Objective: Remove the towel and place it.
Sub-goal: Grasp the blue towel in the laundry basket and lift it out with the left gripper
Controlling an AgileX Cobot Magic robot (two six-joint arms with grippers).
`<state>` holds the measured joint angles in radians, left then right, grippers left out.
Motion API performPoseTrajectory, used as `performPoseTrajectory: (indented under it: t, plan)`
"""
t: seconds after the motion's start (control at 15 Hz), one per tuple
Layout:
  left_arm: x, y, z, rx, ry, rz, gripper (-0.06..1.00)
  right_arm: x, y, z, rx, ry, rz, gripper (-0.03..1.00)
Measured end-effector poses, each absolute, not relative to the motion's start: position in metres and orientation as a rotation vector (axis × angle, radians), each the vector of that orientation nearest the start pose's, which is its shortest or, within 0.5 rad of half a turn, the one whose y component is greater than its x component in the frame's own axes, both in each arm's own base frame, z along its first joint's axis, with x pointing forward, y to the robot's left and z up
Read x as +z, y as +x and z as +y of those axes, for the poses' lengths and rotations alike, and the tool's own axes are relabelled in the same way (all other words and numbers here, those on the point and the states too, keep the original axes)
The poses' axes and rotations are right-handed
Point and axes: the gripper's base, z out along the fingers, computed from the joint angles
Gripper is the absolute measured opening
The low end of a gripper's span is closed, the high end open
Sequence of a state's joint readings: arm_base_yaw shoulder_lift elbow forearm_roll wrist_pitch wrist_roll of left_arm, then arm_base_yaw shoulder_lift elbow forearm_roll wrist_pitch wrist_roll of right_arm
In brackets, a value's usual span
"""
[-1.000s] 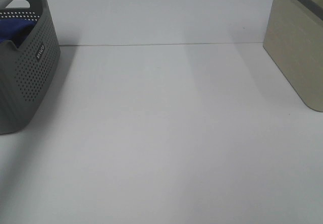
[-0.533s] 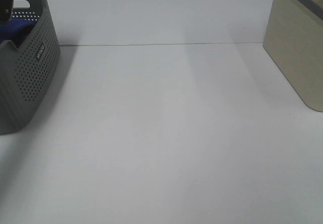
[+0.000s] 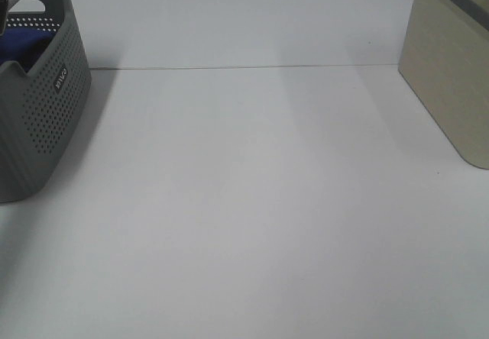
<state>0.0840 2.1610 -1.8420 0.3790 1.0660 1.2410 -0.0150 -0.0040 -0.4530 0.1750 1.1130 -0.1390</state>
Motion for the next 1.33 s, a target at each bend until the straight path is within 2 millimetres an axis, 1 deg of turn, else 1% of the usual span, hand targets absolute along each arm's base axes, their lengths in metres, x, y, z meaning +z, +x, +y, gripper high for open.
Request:
performPoseTrajectory:
  t: [0.13,0.4,0.47,0.53,0.6,0.73,0.8,0.87,1.13,1.27,1.33]
  plan:
    - [0.213,0.461,0.068,0.686,1.904,2.431,0.99,0.261,-0.003,0.014,0.122,-0.141,2.123,0.73]
    - [0.191,0.464,0.070,0.659,1.979,2.455,0.96,0.261,-0.003,0.014,0.122,-0.141,2.123,0.73]
    - [0.190,0.463,0.071,0.663,1.988,2.461,0.93,0.261,-0.003,0.014,0.122,-0.141,2.123,0.73]
    - [0.190,0.462,0.072,0.664,1.995,2.468,0.86,0.261,-0.003,0.014,0.122,-0.141,2.123,0.73]
    - [0.191,0.462,0.072,0.659,1.997,2.474,0.73,0.261,-0.003,0.014,0.122,-0.141,2.123,0.73]
    - [0.191,0.461,0.072,0.656,1.986,2.487,0.41,0.261,-0.003,0.014,0.122,-0.141,2.123,0.73]
    - [0.191,0.461,0.072,0.657,1.972,2.495,0.29,0.261,-0.003,0.014,0.122,-0.141,2.123,0.73]
    - [0.191,0.461,0.072,0.657,1.954,2.505,0.23,0.261,-0.003,0.014,0.122,-0.141,2.123,0.73]
    - [0.191,0.463,0.071,0.673,1.938,2.488,0.19,0.261,-0.003,0.014,0.122,-0.141,2.123,0.73]
    - [0.191,0.466,0.071,0.692,1.928,2.461,0.03,0.261,-0.003,0.014,0.122,-0.141,2.123,0.73]
    - [0.192,0.466,0.071,0.696,1.928,2.456,0.00,0.261,-0.003,0.014,0.122,-0.141,2.123,0.73]
